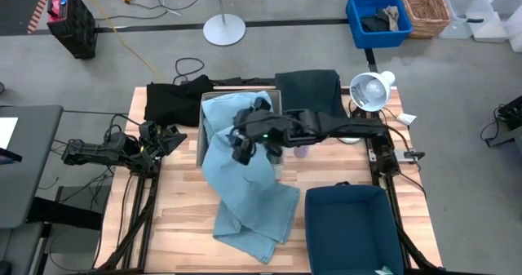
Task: Sort clothes
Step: Put the blue pants into the laundry organizer
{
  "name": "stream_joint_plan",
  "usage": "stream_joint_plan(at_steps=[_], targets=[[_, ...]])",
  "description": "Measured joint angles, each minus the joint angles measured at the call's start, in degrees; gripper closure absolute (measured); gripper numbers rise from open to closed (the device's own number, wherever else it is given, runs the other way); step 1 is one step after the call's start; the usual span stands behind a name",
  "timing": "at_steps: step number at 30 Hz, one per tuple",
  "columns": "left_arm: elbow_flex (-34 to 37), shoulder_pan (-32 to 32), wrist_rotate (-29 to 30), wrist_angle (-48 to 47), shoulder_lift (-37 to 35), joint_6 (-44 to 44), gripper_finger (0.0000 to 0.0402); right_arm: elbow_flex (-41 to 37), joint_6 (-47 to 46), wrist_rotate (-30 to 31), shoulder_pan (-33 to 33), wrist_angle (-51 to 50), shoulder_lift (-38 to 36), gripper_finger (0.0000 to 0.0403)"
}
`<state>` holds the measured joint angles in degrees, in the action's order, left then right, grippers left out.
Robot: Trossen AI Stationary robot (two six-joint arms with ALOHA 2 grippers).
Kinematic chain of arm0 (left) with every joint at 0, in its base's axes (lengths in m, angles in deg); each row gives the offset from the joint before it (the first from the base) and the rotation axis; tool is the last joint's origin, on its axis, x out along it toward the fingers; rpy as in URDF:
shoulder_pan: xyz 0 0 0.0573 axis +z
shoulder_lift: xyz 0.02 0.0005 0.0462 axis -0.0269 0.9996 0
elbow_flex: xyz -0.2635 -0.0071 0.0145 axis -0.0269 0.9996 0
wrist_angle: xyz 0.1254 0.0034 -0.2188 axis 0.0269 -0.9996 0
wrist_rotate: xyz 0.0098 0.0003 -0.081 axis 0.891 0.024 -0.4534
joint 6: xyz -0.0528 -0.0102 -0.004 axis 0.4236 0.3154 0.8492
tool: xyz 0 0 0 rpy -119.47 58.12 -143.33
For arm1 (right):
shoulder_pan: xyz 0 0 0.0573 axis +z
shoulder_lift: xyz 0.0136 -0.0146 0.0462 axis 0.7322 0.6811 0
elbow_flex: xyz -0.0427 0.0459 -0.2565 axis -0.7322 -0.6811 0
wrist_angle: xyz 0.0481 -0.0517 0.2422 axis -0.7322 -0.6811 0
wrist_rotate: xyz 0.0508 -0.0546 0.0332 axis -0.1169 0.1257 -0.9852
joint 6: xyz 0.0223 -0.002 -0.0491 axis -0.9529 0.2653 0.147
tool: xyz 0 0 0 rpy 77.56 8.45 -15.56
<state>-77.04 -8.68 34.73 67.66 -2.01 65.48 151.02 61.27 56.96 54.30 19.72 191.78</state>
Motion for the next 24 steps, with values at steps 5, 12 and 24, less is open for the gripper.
stream_joint_plan(at_steps=[5,12,24], targets=[[0.00,-0.01,0.00,0.00,-0.02,-0.87,0.0391,0.08,3.42,-0.35,5.65,-7.06,-0.28,0.0129],[0.00,-0.01,0.01,-0.14,-0.02,-0.42,0.0391,-4.80,5.66,-0.30,10.39,-10.86,-0.02,0.0129],[0.00,0.00,-3.66,-1.35,-0.02,4.50,0.0391,-18.06,6.80,0.24,15.48,1.39,0.03,0.0128]])
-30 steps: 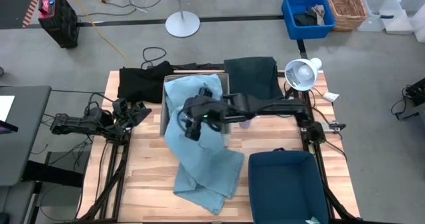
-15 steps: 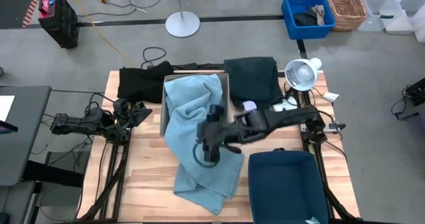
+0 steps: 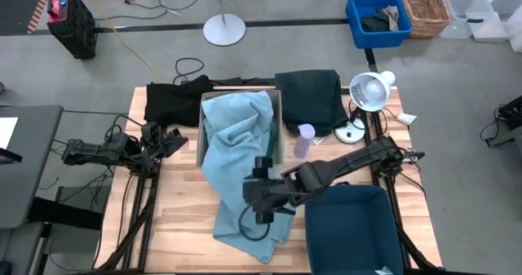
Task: Sort clothes
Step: Put the blue pants into the laundry organizer
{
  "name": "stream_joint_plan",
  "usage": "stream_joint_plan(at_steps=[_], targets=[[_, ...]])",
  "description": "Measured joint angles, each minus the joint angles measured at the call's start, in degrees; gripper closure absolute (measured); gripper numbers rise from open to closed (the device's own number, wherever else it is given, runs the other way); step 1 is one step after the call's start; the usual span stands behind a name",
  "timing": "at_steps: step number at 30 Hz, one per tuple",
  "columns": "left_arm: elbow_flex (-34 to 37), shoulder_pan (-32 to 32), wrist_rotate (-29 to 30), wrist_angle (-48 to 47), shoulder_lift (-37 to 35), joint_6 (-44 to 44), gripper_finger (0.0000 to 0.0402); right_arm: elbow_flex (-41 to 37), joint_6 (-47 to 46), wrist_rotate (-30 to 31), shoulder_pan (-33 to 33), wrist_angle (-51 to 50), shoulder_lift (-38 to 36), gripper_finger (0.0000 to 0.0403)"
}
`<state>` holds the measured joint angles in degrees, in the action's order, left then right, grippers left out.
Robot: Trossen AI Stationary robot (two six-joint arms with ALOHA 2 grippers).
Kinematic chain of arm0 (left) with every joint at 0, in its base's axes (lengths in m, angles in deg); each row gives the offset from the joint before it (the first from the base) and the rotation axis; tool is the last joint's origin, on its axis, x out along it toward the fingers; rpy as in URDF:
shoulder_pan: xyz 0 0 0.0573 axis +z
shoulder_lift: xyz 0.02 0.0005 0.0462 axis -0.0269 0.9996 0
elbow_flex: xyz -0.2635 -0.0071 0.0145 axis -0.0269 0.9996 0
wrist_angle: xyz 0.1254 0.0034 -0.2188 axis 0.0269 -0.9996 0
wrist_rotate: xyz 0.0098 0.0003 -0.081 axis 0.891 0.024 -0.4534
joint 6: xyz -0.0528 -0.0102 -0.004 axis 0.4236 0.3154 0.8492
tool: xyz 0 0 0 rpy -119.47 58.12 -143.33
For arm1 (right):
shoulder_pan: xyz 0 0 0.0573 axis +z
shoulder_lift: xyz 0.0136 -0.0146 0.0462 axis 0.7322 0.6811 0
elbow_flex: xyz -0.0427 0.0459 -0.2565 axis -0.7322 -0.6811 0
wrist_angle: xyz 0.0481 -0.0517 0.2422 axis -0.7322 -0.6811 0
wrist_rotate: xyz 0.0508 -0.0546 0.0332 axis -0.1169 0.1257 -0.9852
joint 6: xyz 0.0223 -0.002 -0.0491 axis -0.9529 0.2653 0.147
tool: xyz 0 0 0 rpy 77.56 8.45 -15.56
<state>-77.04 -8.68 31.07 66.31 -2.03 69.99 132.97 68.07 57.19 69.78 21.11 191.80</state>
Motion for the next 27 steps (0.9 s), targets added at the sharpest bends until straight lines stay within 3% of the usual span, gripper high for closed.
stream_joint_plan(at_steps=[6,14,27], targets=[[0.00,0.00,-3.08,0.02,0.00,0.70,0.0391,-6.44,12.23,4.25,1.36,11.23,0.09,0.0128],[0.00,-0.02,-4.32,-1.14,0.01,0.88,0.0391,-11.16,22.18,5.37,0.06,10.34,0.08,0.0128],[0.00,0.00,0.59,-3.43,0.02,1.29,0.0391,-20.54,44.84,7.53,-0.49,19.61,-0.01,0.0128]])
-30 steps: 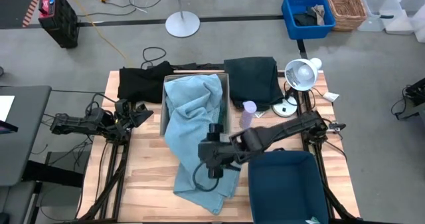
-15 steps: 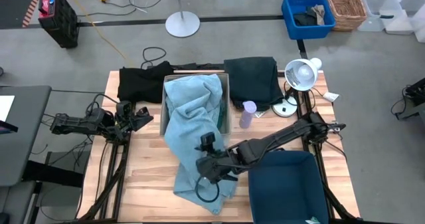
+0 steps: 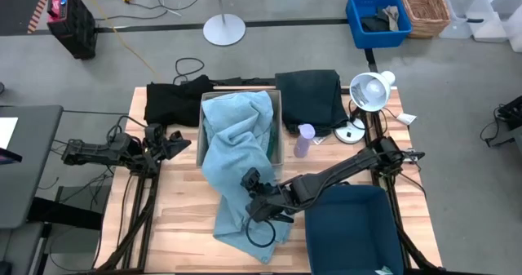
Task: Sort clothes
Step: Put the blue pants into the laundry organizer
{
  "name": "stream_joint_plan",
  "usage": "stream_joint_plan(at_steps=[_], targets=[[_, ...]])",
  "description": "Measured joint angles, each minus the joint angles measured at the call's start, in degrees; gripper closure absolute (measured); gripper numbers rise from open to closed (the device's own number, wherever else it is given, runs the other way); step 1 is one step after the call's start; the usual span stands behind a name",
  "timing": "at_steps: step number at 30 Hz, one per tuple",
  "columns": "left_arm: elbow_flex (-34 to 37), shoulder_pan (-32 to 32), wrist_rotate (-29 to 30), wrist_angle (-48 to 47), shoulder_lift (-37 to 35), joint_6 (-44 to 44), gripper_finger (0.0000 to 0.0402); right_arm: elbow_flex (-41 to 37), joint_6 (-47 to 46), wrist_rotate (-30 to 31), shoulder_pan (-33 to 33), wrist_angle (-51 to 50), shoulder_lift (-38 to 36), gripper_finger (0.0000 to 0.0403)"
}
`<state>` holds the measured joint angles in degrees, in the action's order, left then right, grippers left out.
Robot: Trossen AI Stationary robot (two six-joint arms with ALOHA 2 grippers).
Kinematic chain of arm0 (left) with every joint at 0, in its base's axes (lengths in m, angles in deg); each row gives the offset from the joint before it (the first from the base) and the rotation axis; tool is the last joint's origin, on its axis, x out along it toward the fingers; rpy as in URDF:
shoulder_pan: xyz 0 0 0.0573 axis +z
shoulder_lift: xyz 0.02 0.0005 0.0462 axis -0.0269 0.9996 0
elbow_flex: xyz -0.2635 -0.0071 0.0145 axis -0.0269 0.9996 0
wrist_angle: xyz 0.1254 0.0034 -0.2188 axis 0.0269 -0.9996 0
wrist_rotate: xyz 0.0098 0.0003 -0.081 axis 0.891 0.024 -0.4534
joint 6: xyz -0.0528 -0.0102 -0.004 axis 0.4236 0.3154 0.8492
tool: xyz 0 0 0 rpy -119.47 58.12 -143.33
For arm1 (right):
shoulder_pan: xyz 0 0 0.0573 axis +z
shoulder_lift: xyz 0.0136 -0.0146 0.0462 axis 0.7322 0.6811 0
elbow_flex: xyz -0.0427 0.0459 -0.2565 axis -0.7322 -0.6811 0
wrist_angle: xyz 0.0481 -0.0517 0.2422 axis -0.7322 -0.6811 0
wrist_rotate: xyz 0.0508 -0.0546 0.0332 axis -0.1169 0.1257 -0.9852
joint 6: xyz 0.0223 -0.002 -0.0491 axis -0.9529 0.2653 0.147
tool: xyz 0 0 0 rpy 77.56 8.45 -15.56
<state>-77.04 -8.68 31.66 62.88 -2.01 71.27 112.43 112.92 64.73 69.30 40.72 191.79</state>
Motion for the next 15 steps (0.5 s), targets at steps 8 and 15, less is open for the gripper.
stream_joint_plan(at_steps=[8,15], targets=[[0.00,0.00,2.26,0.00,0.00,0.55,0.0391,-3.81,6.45,-0.04,-2.50,5.99,0.02,0.0128],[0.00,0.00,2.79,0.02,-0.02,0.99,0.0391,-3.85,6.52,-0.17,-3.53,5.77,0.07,0.0154]])
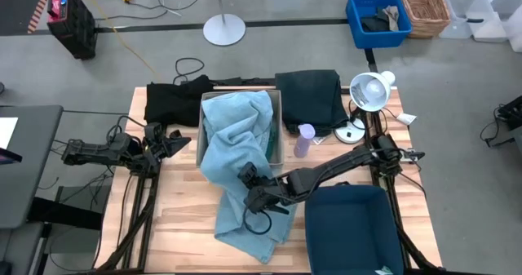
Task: Sort clothes
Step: Put the blue pants into the laundry organizer
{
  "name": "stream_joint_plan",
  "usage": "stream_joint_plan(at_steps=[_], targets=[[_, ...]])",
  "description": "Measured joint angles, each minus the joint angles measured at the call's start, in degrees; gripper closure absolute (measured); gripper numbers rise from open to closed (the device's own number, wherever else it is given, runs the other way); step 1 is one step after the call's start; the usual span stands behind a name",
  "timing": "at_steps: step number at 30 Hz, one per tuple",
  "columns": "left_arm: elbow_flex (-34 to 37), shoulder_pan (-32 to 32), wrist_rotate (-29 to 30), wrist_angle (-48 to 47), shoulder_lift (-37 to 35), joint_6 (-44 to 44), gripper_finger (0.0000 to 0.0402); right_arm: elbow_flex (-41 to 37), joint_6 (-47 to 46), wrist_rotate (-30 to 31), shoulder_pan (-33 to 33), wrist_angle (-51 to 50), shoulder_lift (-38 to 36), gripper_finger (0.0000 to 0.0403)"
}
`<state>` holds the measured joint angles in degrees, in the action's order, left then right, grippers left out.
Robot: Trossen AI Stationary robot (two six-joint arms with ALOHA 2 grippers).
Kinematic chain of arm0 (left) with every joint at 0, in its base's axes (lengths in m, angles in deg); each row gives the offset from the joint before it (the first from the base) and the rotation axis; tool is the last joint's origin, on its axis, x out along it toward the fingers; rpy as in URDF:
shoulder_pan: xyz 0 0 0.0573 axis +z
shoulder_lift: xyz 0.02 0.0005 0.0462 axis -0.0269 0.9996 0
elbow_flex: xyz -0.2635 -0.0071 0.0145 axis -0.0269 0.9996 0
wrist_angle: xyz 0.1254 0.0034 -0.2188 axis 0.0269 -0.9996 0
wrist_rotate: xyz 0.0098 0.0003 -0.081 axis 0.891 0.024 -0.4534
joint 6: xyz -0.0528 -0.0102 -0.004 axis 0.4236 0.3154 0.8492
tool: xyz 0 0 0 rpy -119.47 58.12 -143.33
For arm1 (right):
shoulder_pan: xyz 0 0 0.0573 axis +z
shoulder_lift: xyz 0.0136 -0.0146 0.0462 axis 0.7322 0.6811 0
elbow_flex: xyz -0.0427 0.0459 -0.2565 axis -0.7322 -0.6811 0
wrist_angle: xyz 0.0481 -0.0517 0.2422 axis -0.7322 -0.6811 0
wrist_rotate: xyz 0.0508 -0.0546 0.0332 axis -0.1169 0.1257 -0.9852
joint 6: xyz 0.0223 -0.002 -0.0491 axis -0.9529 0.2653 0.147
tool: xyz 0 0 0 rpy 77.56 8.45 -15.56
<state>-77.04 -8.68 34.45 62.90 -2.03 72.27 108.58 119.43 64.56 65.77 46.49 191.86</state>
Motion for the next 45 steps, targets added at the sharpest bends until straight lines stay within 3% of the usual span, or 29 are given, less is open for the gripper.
stream_joint_plan(at_steps=[4,12,14,20,31,36,45], targets=[[0.00,-0.01,0.02,-0.02,0.01,0.12,0.0391,0.02,0.01,0.03,-0.04,0.00,0.00,0.0212],[0.00,-0.02,0.06,-0.95,0.00,0.12,0.0391,0.02,-0.96,1.53,-0.15,-0.58,0.00,0.0371],[0.00,-0.01,0.06,-1.54,0.02,0.29,0.0391,0.04,-0.83,1.97,0.02,-0.50,0.00,0.0393],[0.00,-0.01,0.06,-1.69,0.01,0.30,0.0391,3.70,-1.17,5.53,1.53,-0.13,0.09,0.0397],[0.00,-0.01,0.06,-1.63,0.01,0.32,0.0391,24.41,-16.82,11.49,3.34,-3.45,-0.02,0.0401],[0.00,0.00,0.06,-1.59,0.00,0.16,0.0391,31.07,-18.21,17.19,1.24,-6.84,0.00,0.0402],[0.00,-0.02,0.06,-1.53,0.02,-0.31,0.0391,41.18,-16.84,24.19,-5.51,-2.65,0.02,0.0403]])
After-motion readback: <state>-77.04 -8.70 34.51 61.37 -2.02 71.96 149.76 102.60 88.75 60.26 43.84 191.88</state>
